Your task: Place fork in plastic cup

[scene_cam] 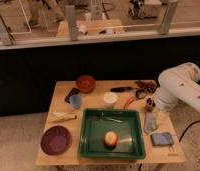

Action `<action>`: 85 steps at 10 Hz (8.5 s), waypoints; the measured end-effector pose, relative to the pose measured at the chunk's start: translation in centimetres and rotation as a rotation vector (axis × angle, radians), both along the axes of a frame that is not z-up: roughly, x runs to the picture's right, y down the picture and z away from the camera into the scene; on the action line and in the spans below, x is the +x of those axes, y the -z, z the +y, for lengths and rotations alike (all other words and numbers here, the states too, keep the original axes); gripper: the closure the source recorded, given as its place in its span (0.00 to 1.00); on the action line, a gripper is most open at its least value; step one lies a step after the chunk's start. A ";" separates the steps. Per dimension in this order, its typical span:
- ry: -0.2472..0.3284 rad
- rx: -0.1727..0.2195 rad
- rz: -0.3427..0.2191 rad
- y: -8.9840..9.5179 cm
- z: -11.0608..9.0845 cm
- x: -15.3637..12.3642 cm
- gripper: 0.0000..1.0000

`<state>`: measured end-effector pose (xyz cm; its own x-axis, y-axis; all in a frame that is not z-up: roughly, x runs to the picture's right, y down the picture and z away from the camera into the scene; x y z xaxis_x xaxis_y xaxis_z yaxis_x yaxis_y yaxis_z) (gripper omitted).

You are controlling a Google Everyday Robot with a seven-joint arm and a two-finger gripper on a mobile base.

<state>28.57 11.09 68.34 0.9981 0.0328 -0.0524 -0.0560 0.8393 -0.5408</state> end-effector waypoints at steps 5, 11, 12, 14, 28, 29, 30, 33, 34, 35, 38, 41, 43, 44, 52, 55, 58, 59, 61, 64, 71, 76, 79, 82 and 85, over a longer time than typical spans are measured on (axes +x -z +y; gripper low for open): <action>0.000 0.000 0.000 0.0 0.0 0.0 0.20; -0.045 -0.040 -0.189 -1.4 2.8 -2.9 0.20; -0.065 -0.049 -0.244 -1.8 3.8 -4.4 0.20; -0.082 -0.059 -0.358 -2.6 5.5 -8.0 0.20; 0.062 0.037 -0.351 -9.0 8.7 -16.4 0.49; 0.057 0.069 -0.337 -9.7 8.8 -16.7 0.49; 0.047 0.096 -0.321 -10.3 9.0 -16.9 0.49; 0.026 0.137 -0.290 -12.1 9.2 -18.2 0.49; 0.023 0.149 -0.283 -12.5 9.1 -18.6 0.49; 0.021 0.156 -0.276 -12.8 9.0 -18.8 0.49; 0.020 0.158 -0.268 -14.0 8.4 -19.3 0.49; 0.012 0.144 -0.258 -15.4 7.9 -19.4 0.49; 0.022 0.141 -0.251 -16.0 7.8 -19.5 0.49; 0.036 0.146 -0.242 -16.3 7.8 -19.6 0.49; 0.083 0.148 -0.216 -17.2 8.8 -19.9 0.79; 0.084 0.104 -0.211 -17.8 8.9 -20.0 1.00; 0.089 0.100 -0.216 -17.3 9.1 -20.0 1.00; 0.088 0.100 -0.215 -17.3 9.1 -20.0 1.00; 0.089 0.099 -0.215 -17.3 9.1 -20.0 1.00; 0.089 0.099 -0.214 -17.2 9.1 -19.9 1.00; 0.078 0.067 -0.245 -16.6 8.3 -19.0 1.00; 0.068 0.057 -0.275 -16.2 7.5 -18.9 1.00; 0.067 0.058 -0.275 -16.2 7.4 -19.0 1.00; 0.072 0.074 -0.287 -15.3 6.4 -19.2 1.00; 0.090 0.089 -0.339 -14.0 4.7 -21.1 1.00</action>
<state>7.42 15.81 82.37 0.9575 -0.0664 0.2808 0.1901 0.8773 -0.4407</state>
